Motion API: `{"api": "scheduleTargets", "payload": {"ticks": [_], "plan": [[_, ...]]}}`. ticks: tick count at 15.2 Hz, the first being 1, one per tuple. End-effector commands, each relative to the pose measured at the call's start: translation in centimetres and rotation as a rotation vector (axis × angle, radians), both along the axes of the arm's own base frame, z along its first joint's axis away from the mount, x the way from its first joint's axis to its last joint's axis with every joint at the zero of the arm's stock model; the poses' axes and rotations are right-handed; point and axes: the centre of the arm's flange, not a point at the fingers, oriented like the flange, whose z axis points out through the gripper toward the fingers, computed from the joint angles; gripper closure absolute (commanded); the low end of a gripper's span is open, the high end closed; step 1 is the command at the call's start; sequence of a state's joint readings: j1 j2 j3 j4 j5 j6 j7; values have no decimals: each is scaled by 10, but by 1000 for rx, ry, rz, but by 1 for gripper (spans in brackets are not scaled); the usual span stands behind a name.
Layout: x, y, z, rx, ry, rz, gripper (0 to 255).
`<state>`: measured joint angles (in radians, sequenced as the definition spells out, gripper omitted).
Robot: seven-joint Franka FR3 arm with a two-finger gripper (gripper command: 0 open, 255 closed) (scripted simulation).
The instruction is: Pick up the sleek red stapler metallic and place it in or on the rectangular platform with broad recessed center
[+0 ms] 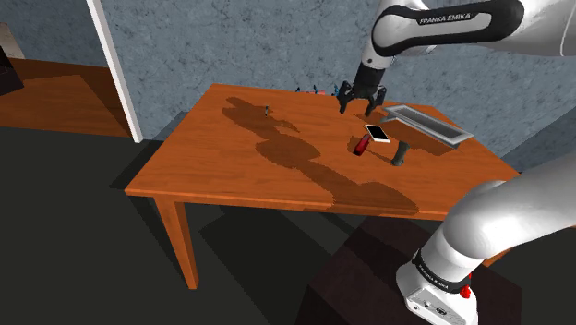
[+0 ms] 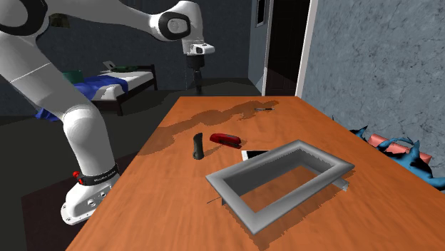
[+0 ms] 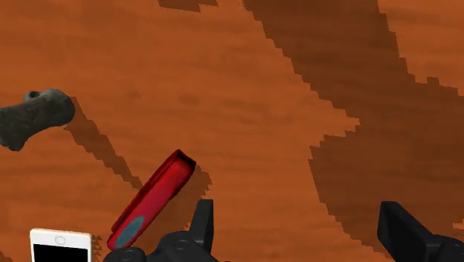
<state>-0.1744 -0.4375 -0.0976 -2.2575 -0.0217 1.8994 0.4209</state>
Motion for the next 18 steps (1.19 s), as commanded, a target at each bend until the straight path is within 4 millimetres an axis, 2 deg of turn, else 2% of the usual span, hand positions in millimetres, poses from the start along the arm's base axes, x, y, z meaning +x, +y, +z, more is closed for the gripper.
{"api": "scheduleTargets", "payload": {"ticks": [1,8,12,16,18], "plan": [[9,-24,-12,14,14,-94,0],[22,-106,-62,63,62,-412,0],[16,-152,-93,91,90,-594,0],[1,-195,-125,119,117,-776,0],[1,-196,-131,120,118,-780,0]]}}
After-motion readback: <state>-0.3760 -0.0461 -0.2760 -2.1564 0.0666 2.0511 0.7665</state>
